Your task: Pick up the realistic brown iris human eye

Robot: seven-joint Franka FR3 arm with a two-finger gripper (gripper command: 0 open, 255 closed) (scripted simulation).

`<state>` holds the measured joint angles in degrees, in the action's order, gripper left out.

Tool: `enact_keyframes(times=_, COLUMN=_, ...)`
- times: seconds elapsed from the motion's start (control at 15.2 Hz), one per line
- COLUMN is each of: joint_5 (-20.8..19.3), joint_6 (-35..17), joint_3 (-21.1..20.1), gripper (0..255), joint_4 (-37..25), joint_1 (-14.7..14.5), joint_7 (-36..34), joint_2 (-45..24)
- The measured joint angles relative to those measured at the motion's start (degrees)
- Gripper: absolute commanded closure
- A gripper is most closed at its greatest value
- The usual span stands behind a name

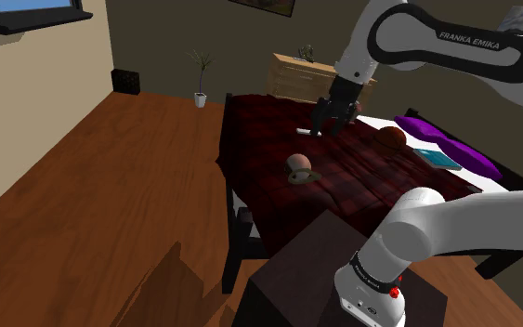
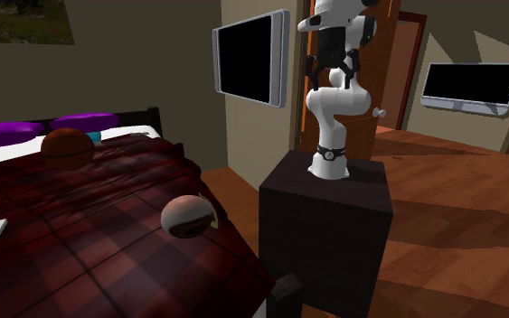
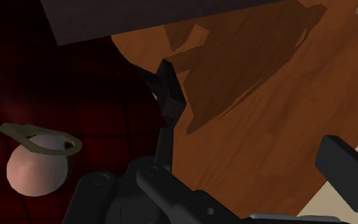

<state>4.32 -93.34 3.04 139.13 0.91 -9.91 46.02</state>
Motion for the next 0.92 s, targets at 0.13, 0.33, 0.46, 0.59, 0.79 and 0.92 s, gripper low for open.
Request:
enact_keyframes(times=0.13, joint_5=-0.53, joint_6=-0.36, joint_3=0.46, gripper=0, joint_4=0.68, joint_1=0.09, joint_7=0.88, joint_2=0.24)
enact_keyframes(times=0.33, joint_5=-3.13, joint_6=-3.32, joint_3=2.6, gripper=0, joint_4=4.46, joint_1=0.44, joint_7=5.33, joint_2=0.69)
enact_keyframes(times=0.46, joint_5=-5.51, joint_6=-5.91, joint_3=4.82, gripper=0, joint_4=6.61, joint_1=0.95, joint_7=9.22, joint_2=0.06)
enact_keyframes(times=0.59, joint_5=-7.67, joint_6=-8.54, joint_3=6.47, gripper=0, joint_4=9.59, joint_1=1.38, joint_7=12.54, joint_2=0.38)
enact_keyframes(times=0.79, joint_5=-11.07, joint_6=-13.21, joint_3=9.47, gripper=0, joint_4=12.35, joint_1=2.11, joint_7=17.69, joint_2=-1.48)
enact_keyframes(times=0.92, joint_5=-13.36, joint_6=-16.45, joint_3=11.68, gripper=0, joint_4=13.47, joint_1=2.62, joint_7=21.23, joint_2=-3.44)
